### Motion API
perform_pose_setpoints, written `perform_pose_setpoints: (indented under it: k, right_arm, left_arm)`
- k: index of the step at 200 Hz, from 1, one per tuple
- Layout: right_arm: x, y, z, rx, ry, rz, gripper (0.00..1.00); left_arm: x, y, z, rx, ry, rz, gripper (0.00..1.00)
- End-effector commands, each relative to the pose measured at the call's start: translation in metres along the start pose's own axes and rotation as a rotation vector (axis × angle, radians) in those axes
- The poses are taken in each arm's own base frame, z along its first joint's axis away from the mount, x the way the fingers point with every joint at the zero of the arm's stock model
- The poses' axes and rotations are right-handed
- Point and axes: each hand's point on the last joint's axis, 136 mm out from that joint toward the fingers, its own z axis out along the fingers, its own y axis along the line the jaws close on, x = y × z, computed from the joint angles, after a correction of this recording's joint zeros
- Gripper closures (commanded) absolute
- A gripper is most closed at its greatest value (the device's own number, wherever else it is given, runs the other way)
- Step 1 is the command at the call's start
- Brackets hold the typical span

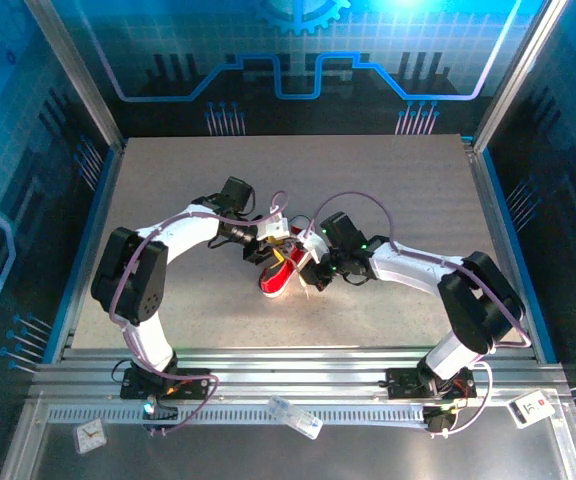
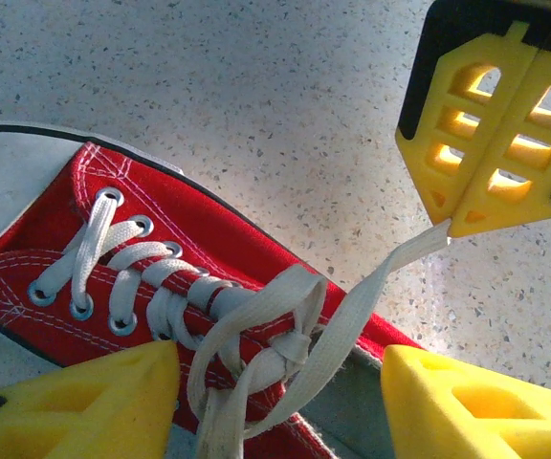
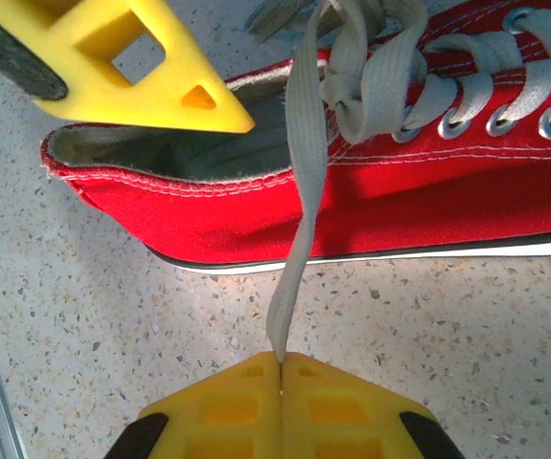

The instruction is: Tie the shoes

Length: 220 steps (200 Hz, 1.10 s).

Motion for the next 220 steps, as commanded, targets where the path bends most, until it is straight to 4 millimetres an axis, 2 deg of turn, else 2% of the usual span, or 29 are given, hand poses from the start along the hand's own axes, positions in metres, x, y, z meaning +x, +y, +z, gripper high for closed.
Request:
perform_pose_setpoints:
  k: [1,49,101,133,148,162,186,220]
  right_arm:
    - [-0.009,-0.003,-0.006,0.006,-0.01,0.007,1.0]
    - [-0.011,-0.005,-0.004,0.016,-0.011,0.012,1.0]
    - [-0.012,-0.009,0.0,0.027,0.001,0.02,1.0]
    - [-0.011,-0.011,0.001,0.029,0.009,0.027,0.99]
    - [-0.012,-0.011,0.001,0.02,0.006,0.032,0.94]
    - [-0.013,-0.01,0.0,0.006,-0.005,0.042,0.83]
    - [-0.026,-0.011,-0.012,-0.022,-0.073,0.086,0.69]
    - [-0.047,-0.02,-0.026,-0.05,-0.158,0.183,0.63]
  left_arm:
    - [-0.005,0.003,0.001,0.018,-0.029,-0.005,0.45]
    - [-0.003,0.004,0.004,0.039,-0.006,-0.015,0.46]
    - [-0.005,0.006,0.004,0.063,0.007,-0.03,0.61]
    - [-0.002,0.002,0.006,0.076,0.022,-0.032,0.64]
    - [0.0,-0.001,0.008,0.08,0.031,-0.03,0.68]
    - [0.0,-0.002,0.008,0.081,0.032,-0.028,0.7]
    - [-0.001,-0.003,0.006,0.071,0.021,-0.02,0.66]
    - [0.001,-0.005,0.005,0.059,0.023,-0.014,0.63]
